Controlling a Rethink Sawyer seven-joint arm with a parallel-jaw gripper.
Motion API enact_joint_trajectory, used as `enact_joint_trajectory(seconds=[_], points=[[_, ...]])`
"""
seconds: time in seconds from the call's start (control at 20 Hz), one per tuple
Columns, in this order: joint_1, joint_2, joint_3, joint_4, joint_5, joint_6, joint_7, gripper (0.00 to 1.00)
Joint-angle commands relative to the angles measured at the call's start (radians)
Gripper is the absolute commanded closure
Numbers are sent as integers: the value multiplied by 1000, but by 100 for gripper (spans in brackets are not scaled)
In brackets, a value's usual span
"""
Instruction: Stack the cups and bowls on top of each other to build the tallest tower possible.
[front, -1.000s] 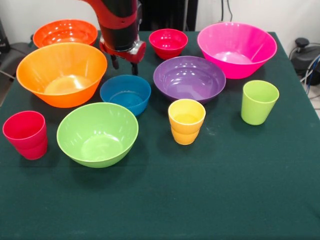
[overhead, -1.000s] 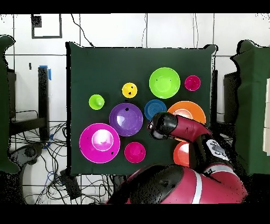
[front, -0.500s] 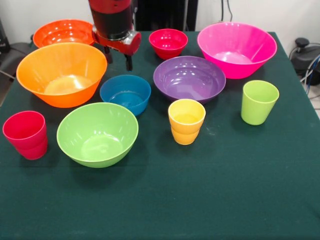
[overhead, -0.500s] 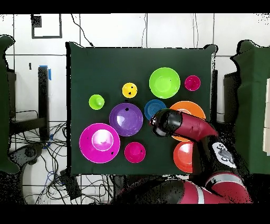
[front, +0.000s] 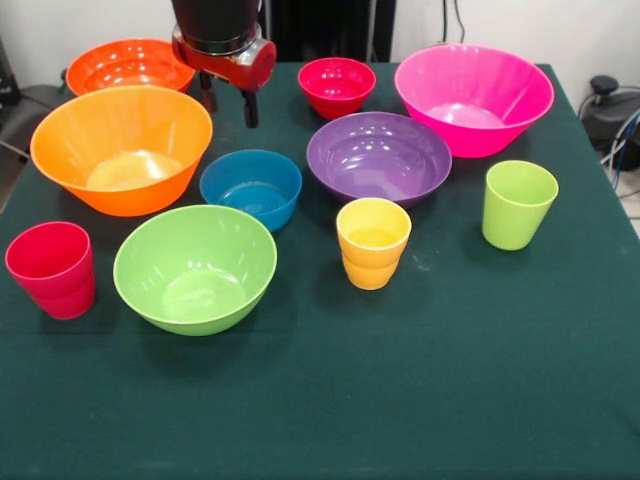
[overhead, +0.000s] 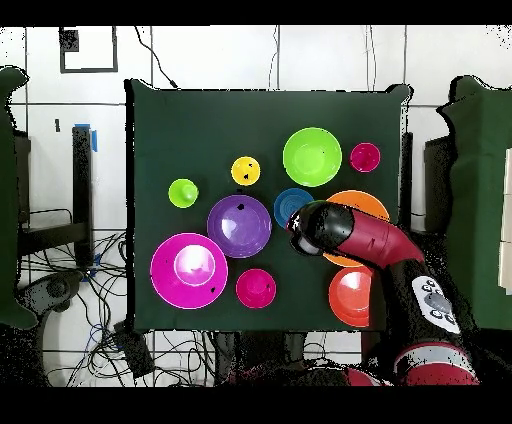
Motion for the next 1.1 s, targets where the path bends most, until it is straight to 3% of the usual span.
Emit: enact_joint_trajectory(seconds=[0.05, 1.1], points=[[27, 44, 72, -3, 26, 58, 76, 0], [24, 144, 89, -84, 42, -11, 89, 0]])
